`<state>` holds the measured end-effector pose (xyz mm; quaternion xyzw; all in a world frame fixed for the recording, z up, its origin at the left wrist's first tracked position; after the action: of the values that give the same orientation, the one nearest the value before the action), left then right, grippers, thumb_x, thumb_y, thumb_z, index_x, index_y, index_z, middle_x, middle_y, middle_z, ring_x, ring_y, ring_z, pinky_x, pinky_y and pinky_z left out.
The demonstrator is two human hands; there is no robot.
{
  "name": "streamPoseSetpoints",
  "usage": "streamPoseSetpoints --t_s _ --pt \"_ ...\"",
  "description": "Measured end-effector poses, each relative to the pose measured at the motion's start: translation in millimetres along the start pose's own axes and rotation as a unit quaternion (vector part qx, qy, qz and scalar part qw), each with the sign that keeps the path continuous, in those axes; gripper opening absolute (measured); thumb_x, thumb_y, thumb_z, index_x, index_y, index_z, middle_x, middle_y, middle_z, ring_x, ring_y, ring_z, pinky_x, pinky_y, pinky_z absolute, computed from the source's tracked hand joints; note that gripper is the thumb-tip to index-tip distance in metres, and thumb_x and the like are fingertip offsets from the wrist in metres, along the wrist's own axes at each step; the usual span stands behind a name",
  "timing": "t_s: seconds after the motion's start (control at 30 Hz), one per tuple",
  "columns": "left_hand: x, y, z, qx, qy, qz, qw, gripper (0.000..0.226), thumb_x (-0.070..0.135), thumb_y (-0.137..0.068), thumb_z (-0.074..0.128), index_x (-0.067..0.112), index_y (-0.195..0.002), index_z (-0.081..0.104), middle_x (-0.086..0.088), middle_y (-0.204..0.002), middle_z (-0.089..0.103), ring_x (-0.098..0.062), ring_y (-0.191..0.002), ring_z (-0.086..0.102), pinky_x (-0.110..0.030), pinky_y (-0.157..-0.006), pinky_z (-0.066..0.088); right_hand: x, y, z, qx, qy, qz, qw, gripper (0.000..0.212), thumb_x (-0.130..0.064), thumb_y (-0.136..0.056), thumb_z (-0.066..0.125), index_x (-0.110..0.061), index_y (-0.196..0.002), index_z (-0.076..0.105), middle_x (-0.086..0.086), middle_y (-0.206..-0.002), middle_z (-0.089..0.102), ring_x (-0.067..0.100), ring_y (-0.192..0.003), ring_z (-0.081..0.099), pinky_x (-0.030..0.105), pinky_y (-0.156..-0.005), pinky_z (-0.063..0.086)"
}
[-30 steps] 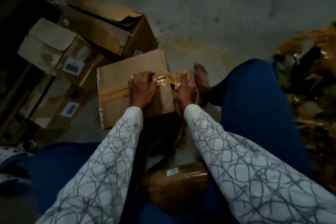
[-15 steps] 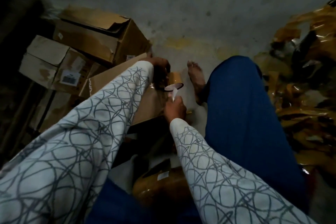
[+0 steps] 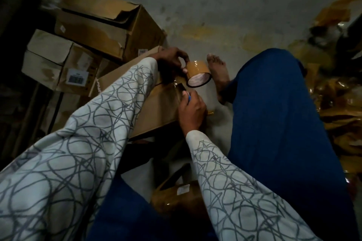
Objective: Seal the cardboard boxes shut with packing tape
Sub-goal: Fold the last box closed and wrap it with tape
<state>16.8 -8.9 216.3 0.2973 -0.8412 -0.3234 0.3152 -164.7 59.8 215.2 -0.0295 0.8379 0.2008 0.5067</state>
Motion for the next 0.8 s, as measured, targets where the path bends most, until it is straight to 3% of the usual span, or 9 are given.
streamPoseSetpoints --t_s 0.07,0.17,0.3,0.37,0.4,0.47,0.53,0.67,0.8 --pt "1 5 -4 0.013 0.001 0.002 1.000 0.026 0.020 -0.078 0.084 0.030 -0.097 0.069 -0.001 -0.095 0.071 -0.018 -0.096 0.066 -0.048 -0.105 0.044 -5 -1 -1 0.031 0.006 -0.032 0.999 0.023 -0.020 -0.097 0.058 -0.002 -0.088 0.070 0.018 -0.081 0.067 0.034 -0.071 0.063 0.028 -0.063 0.034" --pt "-2 6 -2 0.023 0.020 0.035 0.999 0.023 0.025 -0.073 0.088 0.034 -0.085 0.071 -0.003 -0.093 0.076 -0.005 -0.085 0.064 -0.060 -0.113 0.032 -8 -5 -2 0.066 0.037 -0.067 0.995 0.019 -0.019 -0.093 0.063 -0.006 -0.088 0.075 0.014 -0.075 0.068 0.030 -0.064 0.062 0.022 -0.061 0.029" --pt "-7 4 -1 0.051 0.058 0.050 0.996 0.024 0.021 -0.074 0.088 0.029 -0.091 0.074 -0.008 -0.092 0.077 0.010 -0.070 0.062 -0.045 -0.114 0.036 -16 -8 -1 0.040 0.076 -0.106 0.991 0.010 -0.010 -0.089 0.069 -0.004 -0.083 0.076 0.014 -0.069 0.065 0.028 -0.059 0.061 0.022 -0.059 0.030" --pt "-7 5 -1 0.054 0.082 0.065 0.993 0.027 0.015 -0.075 0.086 0.019 -0.100 0.074 -0.015 -0.097 0.076 0.006 -0.068 0.062 -0.019 -0.093 0.049 -16 -11 2 0.006 0.144 -0.131 0.981 0.013 -0.009 -0.091 0.068 -0.001 -0.083 0.074 0.018 -0.073 0.067 0.032 -0.065 0.064 0.025 -0.058 0.032" --pt "-6 7 -2 0.056 0.089 0.070 0.992 0.029 0.014 -0.076 0.086 0.017 -0.101 0.074 -0.017 -0.099 0.075 0.001 -0.070 0.063 -0.015 -0.085 0.051 -11 -13 5 -0.036 0.177 -0.112 0.977 0.020 -0.013 -0.097 0.061 0.000 -0.092 0.074 0.020 -0.084 0.069 0.034 -0.076 0.066 0.027 -0.063 0.033" --pt "-7 10 -2 0.069 0.101 0.069 0.990 0.027 0.017 -0.074 0.087 0.022 -0.097 0.074 -0.013 -0.096 0.076 -0.007 -0.077 0.066 -0.029 -0.099 0.050 7 -15 8 -0.095 0.199 -0.032 0.975 0.031 -0.021 -0.104 0.048 -0.002 -0.108 0.072 0.018 -0.104 0.070 0.032 -0.096 0.066 0.026 -0.070 0.030" --pt "-10 13 -2 0.085 0.116 0.069 0.987 0.024 0.022 -0.073 0.089 0.028 -0.091 0.074 -0.007 -0.090 0.077 -0.011 -0.082 0.069 -0.044 -0.108 0.044 18 -14 7 -0.096 0.174 0.023 0.980 0.031 -0.021 -0.104 0.048 -0.002 -0.109 0.071 0.018 -0.106 0.071 0.032 -0.099 0.065 0.025 -0.071 0.030" --pt "-5 18 2 0.189 0.285 0.079 0.936 0.021 0.012 -0.076 0.086 0.019 -0.093 0.075 -0.006 -0.079 0.076 -0.008 -0.070 0.071 -0.031 -0.084 0.060 10 -5 8 -0.044 0.117 0.006 0.992 0.027 -0.021 -0.101 0.051 -0.001 -0.103 0.070 0.021 -0.100 0.069 0.036 -0.092 0.064 0.028 -0.069 0.030" --pt "0 19 3 0.253 0.387 0.077 0.883 0.024 0.002 -0.077 0.083 0.017 -0.094 0.073 0.002 -0.067 0.073 -0.012 -0.066 0.071 -0.034 -0.081 0.059 15 -5 5 -0.059 0.123 0.029 0.990 0.027 -0.023 -0.102 0.050 -0.003 -0.106 0.068 0.020 -0.103 0.068 0.036 -0.096 0.063 0.033 -0.072 0.039"
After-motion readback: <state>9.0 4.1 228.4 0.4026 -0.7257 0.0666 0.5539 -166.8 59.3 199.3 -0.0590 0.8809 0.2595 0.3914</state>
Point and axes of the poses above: each hand's wrist, its own y-axis away from the middle knuckle, its own z-axis out of the palm, x = y × z, the point moved 5 cm from there along -y, towards the middle knuckle
